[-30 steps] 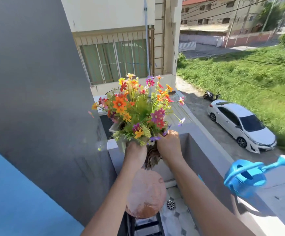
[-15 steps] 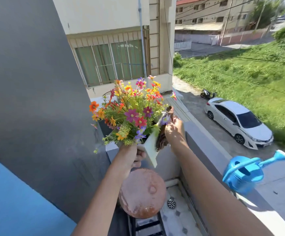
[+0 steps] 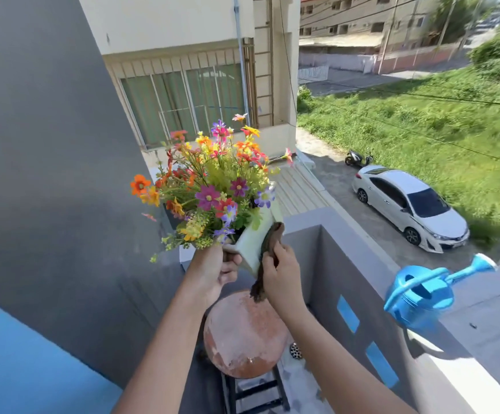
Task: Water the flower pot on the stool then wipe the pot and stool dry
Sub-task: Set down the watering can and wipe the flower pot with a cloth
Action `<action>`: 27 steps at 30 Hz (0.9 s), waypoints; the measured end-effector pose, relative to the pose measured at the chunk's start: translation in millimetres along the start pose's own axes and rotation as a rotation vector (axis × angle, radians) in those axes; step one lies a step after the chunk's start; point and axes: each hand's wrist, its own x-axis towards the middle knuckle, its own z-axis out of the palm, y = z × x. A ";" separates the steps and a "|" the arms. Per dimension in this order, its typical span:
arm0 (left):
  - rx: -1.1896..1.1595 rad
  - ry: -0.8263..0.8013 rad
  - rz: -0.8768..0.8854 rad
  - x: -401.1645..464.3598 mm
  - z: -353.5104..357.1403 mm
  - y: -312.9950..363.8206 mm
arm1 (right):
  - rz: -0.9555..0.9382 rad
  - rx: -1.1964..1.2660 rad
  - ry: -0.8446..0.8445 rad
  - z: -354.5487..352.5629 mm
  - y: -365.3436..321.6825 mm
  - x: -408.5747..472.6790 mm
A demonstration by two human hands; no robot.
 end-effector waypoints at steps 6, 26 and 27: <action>0.046 0.026 0.008 -4.8 6.4 -5.4 | -0.179 0.134 0.049 -4.1 -47.1 8.7; -0.006 0.125 -0.013 71.6 1.9 -48.6 | -0.189 -0.039 -0.126 24.4 32.9 34.8; 0.009 0.135 -0.023 77.0 1.8 -53.0 | -0.153 -0.053 -0.110 27.9 42.2 45.1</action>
